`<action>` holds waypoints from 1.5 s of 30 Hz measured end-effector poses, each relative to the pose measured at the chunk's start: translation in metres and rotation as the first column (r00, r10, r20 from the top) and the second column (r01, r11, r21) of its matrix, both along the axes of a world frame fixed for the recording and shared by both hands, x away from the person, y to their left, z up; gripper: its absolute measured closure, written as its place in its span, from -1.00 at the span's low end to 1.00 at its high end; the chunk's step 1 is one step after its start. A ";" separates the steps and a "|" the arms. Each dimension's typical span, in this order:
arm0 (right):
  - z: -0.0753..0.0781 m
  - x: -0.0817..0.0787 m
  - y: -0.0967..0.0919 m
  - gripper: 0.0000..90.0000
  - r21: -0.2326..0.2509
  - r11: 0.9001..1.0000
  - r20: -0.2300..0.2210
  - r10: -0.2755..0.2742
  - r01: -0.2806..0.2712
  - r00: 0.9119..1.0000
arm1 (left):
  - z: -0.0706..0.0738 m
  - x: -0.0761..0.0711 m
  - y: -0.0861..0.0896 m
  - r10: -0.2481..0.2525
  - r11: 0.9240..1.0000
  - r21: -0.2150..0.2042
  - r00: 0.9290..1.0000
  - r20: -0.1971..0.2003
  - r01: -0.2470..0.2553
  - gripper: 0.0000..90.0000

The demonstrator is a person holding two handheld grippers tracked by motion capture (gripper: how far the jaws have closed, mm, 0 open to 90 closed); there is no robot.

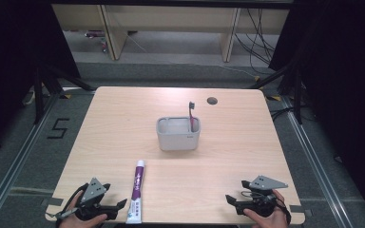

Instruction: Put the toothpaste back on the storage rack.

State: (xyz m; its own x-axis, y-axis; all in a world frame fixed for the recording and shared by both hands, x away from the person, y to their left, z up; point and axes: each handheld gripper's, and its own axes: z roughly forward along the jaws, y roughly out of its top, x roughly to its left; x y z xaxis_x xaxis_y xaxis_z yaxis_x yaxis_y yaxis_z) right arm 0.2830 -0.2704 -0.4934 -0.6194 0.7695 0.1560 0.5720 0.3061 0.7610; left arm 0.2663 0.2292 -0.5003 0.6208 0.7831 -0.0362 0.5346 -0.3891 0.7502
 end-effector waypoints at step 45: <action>0.000 0.001 0.002 -0.54 -0.054 0.998 0.000 0.024 -0.024 1.000 | 0.004 -0.013 -0.011 -0.138 0.990 0.011 0.986 0.093 0.137 0.99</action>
State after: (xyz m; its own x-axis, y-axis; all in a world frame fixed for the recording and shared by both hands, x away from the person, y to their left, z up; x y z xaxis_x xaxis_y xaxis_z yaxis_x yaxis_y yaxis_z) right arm 0.2836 -0.2684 -0.4935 -0.6381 0.7615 0.1138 0.5632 0.3610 0.7433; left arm 0.2537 0.2184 -0.4968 0.7231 0.6901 0.0302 0.4033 -0.4572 0.7927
